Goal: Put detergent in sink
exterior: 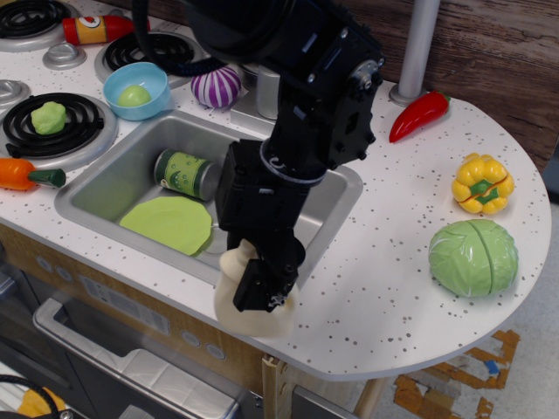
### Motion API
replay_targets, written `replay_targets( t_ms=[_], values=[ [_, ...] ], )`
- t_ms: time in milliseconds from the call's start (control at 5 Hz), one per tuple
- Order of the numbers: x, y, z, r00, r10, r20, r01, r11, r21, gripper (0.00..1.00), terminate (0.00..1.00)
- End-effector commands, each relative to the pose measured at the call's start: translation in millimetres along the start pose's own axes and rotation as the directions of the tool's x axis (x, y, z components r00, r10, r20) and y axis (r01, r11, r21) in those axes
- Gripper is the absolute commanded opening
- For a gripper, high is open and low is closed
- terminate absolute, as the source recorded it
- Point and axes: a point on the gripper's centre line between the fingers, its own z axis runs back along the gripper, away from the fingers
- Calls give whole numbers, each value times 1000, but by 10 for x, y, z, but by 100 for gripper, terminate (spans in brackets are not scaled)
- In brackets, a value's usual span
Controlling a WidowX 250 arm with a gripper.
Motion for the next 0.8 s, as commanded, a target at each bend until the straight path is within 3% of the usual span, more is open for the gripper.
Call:
replay_targets(
  t_ms=[0, 200, 400, 600],
  values=[
    [10, -3, 18, 1000, -1, 9, 1, 1000, -10, 0, 0],
    [48, -110, 96, 999, -46, 22, 46, 999, -15, 0, 0],
    [169, -377, 222, 991, -107, 78, 111, 993, -49, 0, 0],
    [344, -897, 412, 967, -225, 119, 236, 968, -83, 0, 0]
  ],
)
